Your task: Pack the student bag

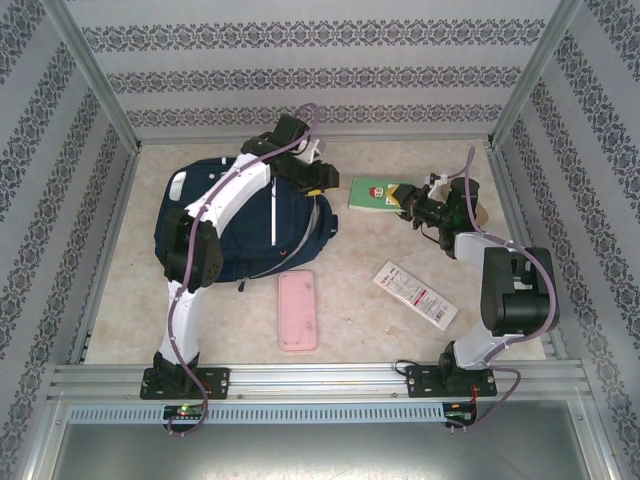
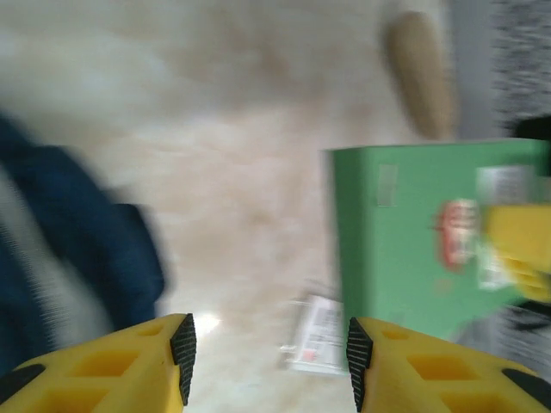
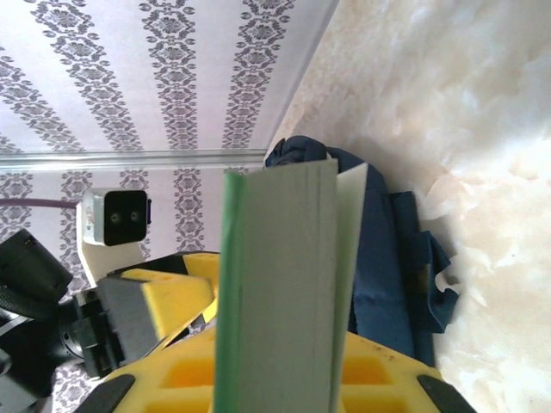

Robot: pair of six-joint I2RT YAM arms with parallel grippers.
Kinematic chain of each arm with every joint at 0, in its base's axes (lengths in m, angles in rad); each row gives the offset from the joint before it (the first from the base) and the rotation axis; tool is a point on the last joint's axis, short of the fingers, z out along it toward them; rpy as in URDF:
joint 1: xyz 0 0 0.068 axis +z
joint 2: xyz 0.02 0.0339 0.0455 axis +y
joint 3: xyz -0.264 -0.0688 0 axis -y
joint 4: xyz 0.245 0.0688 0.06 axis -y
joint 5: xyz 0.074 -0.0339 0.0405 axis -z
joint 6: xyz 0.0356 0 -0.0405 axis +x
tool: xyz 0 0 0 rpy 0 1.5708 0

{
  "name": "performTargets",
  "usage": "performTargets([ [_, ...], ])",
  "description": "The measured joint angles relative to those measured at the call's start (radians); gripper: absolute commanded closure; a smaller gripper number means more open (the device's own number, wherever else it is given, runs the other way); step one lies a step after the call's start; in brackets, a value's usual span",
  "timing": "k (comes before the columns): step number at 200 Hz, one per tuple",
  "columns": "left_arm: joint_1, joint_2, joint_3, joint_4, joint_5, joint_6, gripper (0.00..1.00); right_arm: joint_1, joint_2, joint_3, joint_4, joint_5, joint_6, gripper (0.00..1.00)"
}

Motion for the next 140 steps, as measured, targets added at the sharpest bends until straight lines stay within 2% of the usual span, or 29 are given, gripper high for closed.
performTargets([
  [33, -0.008, 0.001, 0.002, -0.136, -0.327, 0.094, 0.46, 0.013, -0.042, 0.0, -0.083, 0.032, -0.066, 1.0],
  [53, -0.022, 0.003, 0.002, -0.183, -0.479, 0.125, 0.46, 0.028, -0.048, 0.0, -0.113, 0.047, -0.09, 1.0],
  [77, -0.042, 0.024, 0.002, -0.209, -0.581, 0.146, 0.45, 0.042, -0.048, 0.0, -0.137, 0.053, -0.106, 1.0],
  [103, -0.06, 0.085, 0.008, -0.233, -0.637, 0.16, 0.46, 0.055, -0.048, 0.0, -0.152, 0.061, -0.114, 1.0],
  [124, -0.069, 0.133, 0.016, -0.24, -0.675, 0.174, 0.6, 0.067, -0.048, 0.0, -0.159, 0.066, -0.116, 1.0],
  [140, -0.075, 0.143, 0.018, -0.242, -0.681, 0.175, 0.87, 0.074, -0.048, 0.0, -0.164, 0.07, -0.119, 1.0],
])
